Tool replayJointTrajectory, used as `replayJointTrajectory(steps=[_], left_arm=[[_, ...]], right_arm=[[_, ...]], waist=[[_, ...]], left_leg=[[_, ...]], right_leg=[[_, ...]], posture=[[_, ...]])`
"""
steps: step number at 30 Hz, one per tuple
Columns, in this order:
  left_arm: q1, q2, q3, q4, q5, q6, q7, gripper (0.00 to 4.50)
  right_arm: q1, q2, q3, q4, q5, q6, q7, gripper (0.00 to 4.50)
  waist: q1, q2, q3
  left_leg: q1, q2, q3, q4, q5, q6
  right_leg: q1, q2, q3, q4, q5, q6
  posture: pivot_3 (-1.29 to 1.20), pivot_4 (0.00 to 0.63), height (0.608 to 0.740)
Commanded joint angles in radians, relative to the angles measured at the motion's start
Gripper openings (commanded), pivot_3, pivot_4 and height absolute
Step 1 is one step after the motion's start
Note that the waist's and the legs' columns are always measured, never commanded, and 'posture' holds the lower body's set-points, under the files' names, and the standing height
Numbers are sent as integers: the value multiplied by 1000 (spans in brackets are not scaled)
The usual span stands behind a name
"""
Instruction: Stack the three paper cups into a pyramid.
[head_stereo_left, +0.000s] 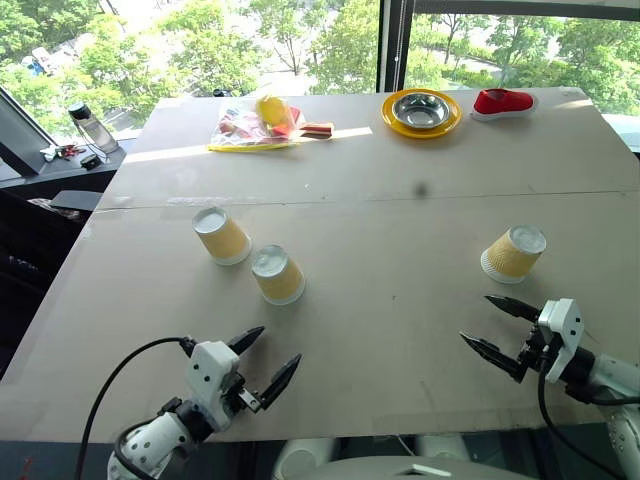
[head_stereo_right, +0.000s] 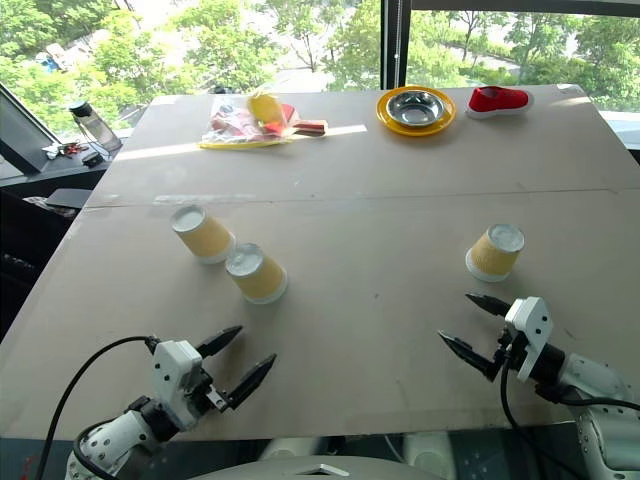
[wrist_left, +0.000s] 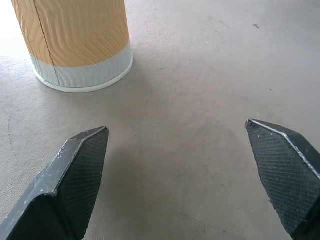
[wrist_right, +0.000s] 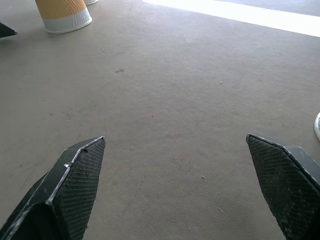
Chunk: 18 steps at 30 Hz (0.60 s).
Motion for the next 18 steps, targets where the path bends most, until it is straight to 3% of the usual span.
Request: replayJointTrajectory(steps=[1, 9, 18], left_arm=[[2, -4, 26, -24, -36, 4, 5, 4500], [-45, -45, 42, -30, 44, -142, 60, 4500], [-205, -27, 58, -28, 33, -71, 111, 4500]], right_arm=[[-3, -2, -10, 1, 6, -27, 17, 4472], [-2, 2, -8, 10, 28, -51, 55, 4472], [-22, 9, -20, -73, 149, -13, 107, 4472]], waist=[[0, 0, 0], [0, 0, 0], [0, 0, 0]], left_leg=[[0, 0, 0, 0, 0, 0], [0, 0, 0, 0, 0, 0], [0, 0, 0, 0, 0, 0]], right_leg=[[0, 0, 0, 0, 0, 0], [0, 0, 0, 0, 0, 0], [0, 0, 0, 0, 0, 0]], posture=[[0, 150, 732], [0, 150, 732], [0, 150, 732]])
